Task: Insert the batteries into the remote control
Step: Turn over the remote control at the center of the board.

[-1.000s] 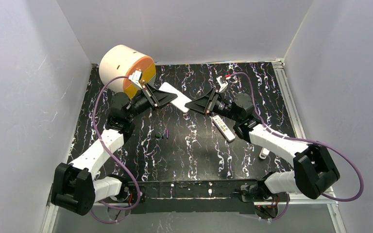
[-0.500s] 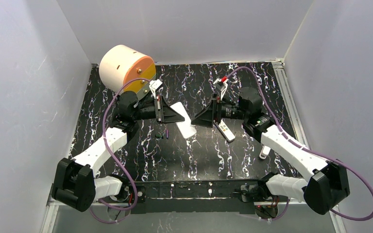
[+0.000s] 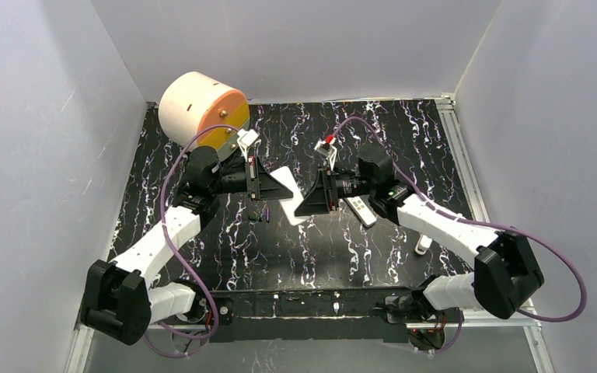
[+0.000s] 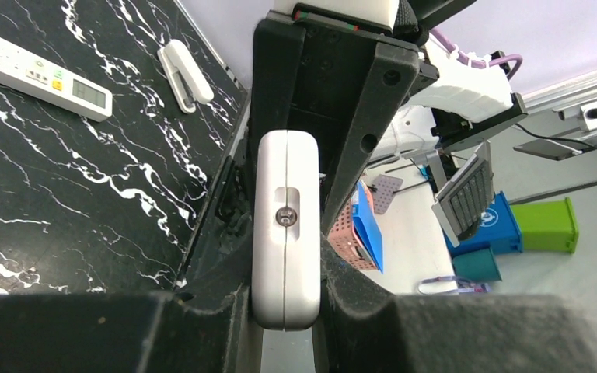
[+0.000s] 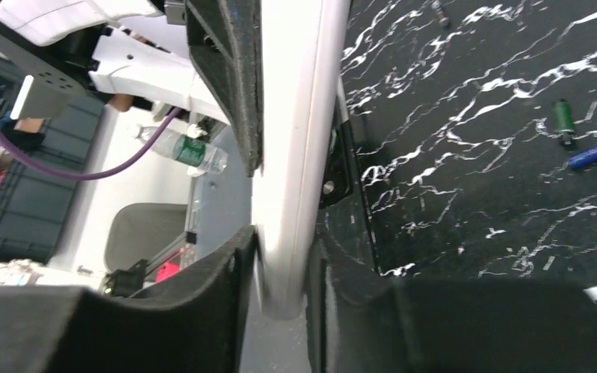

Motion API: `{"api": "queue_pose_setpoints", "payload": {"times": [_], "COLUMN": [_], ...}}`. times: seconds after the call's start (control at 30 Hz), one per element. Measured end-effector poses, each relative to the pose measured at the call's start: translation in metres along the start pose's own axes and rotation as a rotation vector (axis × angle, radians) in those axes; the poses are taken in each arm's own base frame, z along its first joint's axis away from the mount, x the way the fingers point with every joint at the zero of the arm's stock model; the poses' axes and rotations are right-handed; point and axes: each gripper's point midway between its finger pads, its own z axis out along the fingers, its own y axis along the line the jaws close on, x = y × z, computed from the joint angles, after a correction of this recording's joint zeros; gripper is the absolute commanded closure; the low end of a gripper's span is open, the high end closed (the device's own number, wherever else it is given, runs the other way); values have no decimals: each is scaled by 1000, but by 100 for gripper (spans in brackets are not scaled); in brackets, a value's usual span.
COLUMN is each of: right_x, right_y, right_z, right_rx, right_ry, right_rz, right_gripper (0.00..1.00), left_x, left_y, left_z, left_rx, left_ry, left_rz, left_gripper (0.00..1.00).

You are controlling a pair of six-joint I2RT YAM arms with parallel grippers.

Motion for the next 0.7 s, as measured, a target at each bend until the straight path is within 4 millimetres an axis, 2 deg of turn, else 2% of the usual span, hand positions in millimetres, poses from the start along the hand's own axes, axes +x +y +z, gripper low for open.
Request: {"api": "queue_pose_setpoints", "payload": {"times": [0.1, 0.17, 0.2, 0.23, 0.3, 0.33, 0.43, 0.5, 0.6, 0.7], "right_x": [2, 2, 2, 1, 0, -3, -12, -20, -28, -35], "right_y": [2, 3, 5, 6, 7, 6, -3, -12, -32, -61], "right_z": [7, 9, 10, 10, 11, 13, 17, 16, 10, 3], "right_rx": [-32, -45, -53, -57, -60, -51, 7, 69, 199, 377], "right_ry": [13, 20, 19, 18, 12, -2, -61, -110, -171, -192], "right_rz": [30, 49, 56, 59, 65, 61, 55, 59, 69, 83], "right_gripper": [85, 99, 99, 99, 99, 99, 99, 99, 99, 99], "left_x": [0, 0, 0, 0, -1, -3, -3, -5, -12, -9], "left_y": [1, 0, -1, -1, -3, -2, 2, 11, 29, 53], "left_z": [-2, -4, -5, -5, -6, -7, -9, -12, -25, -47], "left_rx": [-4, -5, -7, -8, -17, -31, -95, -184, -360, -547], "left_ry": [-3, -4, -5, -7, -15, -27, -49, -74, -123, -163], "left_rz": [17, 35, 39, 42, 54, 60, 77, 97, 124, 136], "left_gripper": [99, 88, 81, 72, 44, 34, 8, 2, 2, 2]}}
